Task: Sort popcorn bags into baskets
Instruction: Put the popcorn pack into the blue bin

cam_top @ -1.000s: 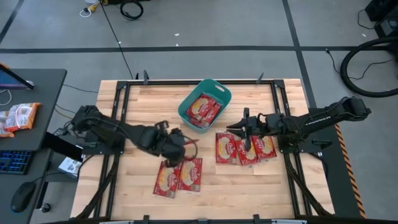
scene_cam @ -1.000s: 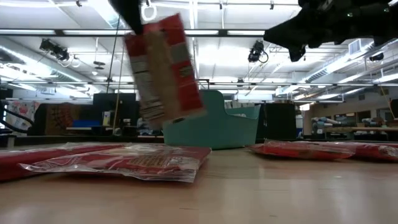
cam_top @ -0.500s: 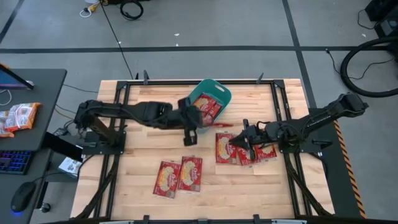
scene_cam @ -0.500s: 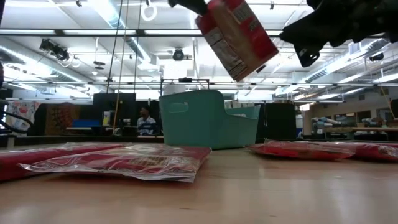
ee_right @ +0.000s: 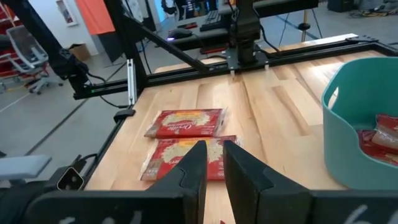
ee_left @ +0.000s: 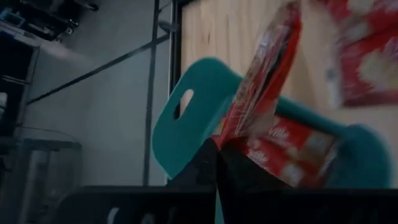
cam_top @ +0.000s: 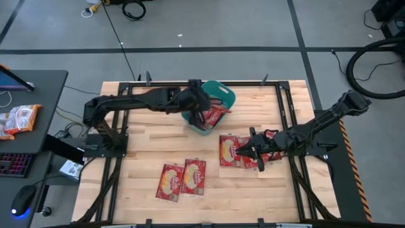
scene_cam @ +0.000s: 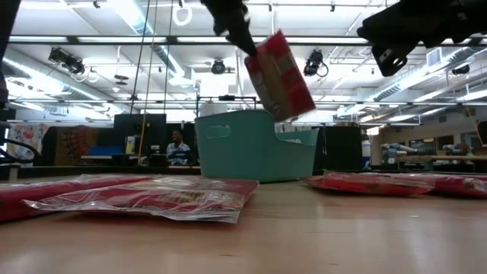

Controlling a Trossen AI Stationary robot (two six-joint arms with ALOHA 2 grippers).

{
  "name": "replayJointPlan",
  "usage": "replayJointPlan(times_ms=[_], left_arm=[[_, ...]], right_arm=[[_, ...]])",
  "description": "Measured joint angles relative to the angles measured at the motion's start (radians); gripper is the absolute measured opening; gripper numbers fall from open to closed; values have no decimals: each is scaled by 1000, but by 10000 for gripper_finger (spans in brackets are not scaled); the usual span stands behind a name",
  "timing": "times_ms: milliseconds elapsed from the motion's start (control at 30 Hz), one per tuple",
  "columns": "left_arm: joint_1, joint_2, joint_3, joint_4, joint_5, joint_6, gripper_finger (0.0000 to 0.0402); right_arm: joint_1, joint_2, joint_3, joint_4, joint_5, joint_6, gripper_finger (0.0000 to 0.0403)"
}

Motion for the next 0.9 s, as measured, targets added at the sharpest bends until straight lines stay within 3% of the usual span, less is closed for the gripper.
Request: replayJointPlan(times_ms=[233,433,567,767,900], left_arm=[[82,89,-1,81,-4,179,3],[157,154,-1,96,-6,224,3],[181,177,-1,14,-2,272,4],[172,188,-1,-160,148,316,4],[161,188,0,-235,166,289,7]], right_arm=[[22,0,0,5,23,0,59],[21,4,0,5,34,-1,59],[21,8,0,2,36,-1,59],[21,11,0,7,39,-2,59],[21,11,0,7,39,-2,59]])
